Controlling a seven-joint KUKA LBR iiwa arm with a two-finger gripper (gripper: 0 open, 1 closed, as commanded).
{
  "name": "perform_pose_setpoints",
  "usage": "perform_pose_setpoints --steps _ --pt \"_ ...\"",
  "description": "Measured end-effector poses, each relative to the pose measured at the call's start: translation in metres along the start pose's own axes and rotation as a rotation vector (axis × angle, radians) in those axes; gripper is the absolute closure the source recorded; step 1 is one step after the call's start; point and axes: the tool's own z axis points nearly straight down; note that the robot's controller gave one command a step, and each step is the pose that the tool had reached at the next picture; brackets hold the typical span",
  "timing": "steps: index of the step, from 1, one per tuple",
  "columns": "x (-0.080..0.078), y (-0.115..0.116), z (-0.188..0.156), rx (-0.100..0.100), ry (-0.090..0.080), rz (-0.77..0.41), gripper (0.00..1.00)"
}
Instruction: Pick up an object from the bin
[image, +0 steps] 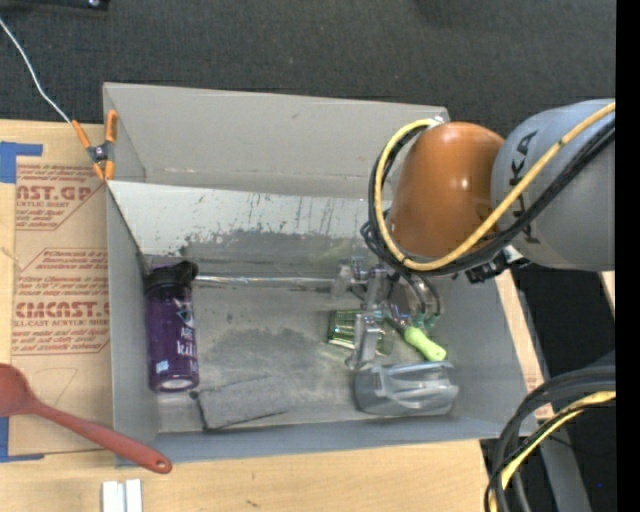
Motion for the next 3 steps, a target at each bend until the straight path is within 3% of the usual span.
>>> perform_pose_setpoints --steps 1,2,3 --pt "-0.001 0.000 -0.005 0.000 -0.008 0.001 0.00" --pt "-0.012 -0.017 0.078 -0.001 -0.008 0.041 0.00" --pt "-0.005 -0.056 0.107 -0.014 -0.012 0.112 1.00"
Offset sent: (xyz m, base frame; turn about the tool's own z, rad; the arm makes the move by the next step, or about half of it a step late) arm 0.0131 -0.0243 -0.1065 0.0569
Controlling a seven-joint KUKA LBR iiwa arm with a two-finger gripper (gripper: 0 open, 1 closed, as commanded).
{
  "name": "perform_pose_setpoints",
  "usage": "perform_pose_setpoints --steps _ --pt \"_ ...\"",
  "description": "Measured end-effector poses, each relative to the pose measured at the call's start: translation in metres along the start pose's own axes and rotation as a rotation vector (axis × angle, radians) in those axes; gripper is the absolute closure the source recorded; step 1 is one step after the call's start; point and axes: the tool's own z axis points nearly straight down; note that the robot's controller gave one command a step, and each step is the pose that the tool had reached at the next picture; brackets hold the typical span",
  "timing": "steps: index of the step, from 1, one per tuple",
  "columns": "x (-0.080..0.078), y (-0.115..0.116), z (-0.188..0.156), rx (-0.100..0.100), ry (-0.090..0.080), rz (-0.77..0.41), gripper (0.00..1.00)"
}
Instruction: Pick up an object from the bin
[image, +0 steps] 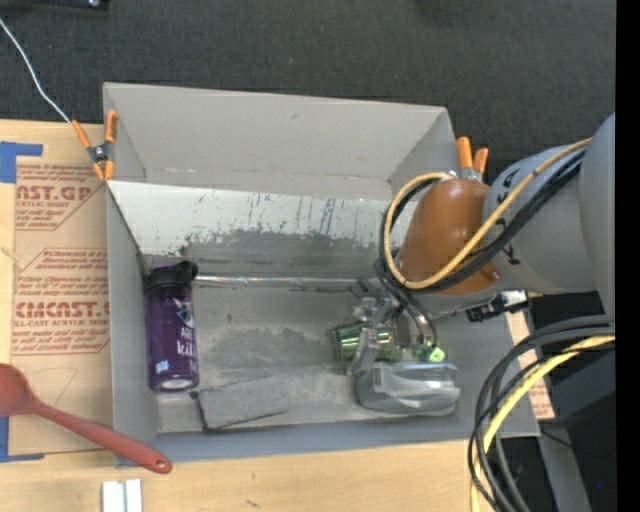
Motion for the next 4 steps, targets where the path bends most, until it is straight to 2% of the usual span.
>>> perform_pose_setpoints --steps 1,2,3,4 --pt "0.000 0.000 0.000 0.000 0.000 0.000 1.00" --pt "0.008 -0.005 -0.077 0.004 0.006 -0.012 1.00" --pt "0.008 -0.018 -0.037 -0.002 -0.001 -0.034 1.00" --pt "0.006 -0.010 -0.058 0.001 -0.008 -0.036 1.00"
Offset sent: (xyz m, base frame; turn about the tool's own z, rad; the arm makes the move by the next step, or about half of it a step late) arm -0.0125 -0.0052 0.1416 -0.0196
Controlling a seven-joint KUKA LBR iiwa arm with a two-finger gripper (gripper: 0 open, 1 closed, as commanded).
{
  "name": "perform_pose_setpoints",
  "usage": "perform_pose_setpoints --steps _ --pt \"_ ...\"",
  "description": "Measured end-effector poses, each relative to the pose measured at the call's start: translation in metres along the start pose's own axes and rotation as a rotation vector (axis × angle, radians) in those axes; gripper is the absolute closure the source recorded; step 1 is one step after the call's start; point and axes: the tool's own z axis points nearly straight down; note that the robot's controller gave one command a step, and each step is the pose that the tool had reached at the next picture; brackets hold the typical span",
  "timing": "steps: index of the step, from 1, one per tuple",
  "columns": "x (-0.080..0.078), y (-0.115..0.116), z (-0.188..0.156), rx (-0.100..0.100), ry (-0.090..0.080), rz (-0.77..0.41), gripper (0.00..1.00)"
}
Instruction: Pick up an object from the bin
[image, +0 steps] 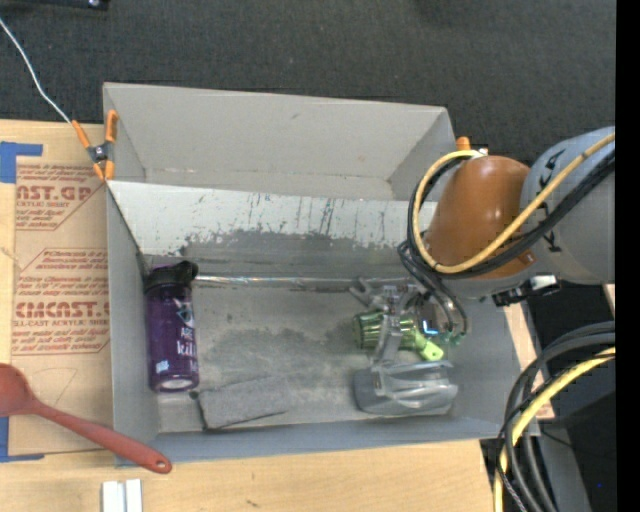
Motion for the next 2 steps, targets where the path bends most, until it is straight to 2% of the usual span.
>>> perform_pose_setpoints --steps 1,2 --pt "0.005 -0.003 0.021 -0.004 0.008 -0.031 1.00" --pt "0.014 -0.008 -0.072 -0.001 0.008 -0.048 1.00"
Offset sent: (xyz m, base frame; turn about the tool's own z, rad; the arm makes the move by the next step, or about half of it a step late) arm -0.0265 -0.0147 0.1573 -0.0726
